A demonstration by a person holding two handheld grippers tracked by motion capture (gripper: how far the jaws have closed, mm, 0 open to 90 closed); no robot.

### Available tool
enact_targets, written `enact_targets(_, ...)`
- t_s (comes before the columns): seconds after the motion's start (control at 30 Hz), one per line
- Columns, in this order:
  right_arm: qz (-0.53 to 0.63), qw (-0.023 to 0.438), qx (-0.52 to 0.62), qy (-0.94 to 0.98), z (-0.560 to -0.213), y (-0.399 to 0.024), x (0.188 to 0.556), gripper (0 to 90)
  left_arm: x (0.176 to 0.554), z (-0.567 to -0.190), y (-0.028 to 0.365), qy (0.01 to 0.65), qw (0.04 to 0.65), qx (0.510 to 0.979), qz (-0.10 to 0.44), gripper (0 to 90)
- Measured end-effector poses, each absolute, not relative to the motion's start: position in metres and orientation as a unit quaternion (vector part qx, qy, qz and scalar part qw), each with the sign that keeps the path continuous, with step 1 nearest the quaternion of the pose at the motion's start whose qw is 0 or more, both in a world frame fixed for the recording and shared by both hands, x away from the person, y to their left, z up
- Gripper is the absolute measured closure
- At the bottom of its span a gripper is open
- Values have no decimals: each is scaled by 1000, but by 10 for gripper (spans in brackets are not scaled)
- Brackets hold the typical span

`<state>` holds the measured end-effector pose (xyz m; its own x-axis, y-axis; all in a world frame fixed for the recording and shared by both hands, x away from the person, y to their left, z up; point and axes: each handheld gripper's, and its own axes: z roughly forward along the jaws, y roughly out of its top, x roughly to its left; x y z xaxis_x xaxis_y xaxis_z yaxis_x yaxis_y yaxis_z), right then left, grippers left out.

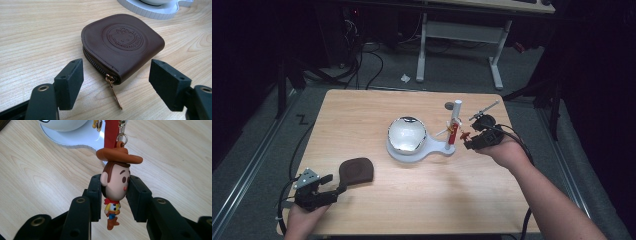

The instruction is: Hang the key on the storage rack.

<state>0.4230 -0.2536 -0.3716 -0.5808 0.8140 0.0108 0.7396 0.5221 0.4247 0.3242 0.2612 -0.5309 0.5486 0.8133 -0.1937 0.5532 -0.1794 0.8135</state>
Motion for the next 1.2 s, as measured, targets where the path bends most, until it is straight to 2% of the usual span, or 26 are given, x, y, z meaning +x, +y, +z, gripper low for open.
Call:
enact_targets(0.53,228,86,454,857,-399,-246,433,659,324,-531,261,452,453,755,143,283)
enact_targets(1.2,235,92,453,855,-392,-255,415,601,325,-531,260,451,453,756,143,282)
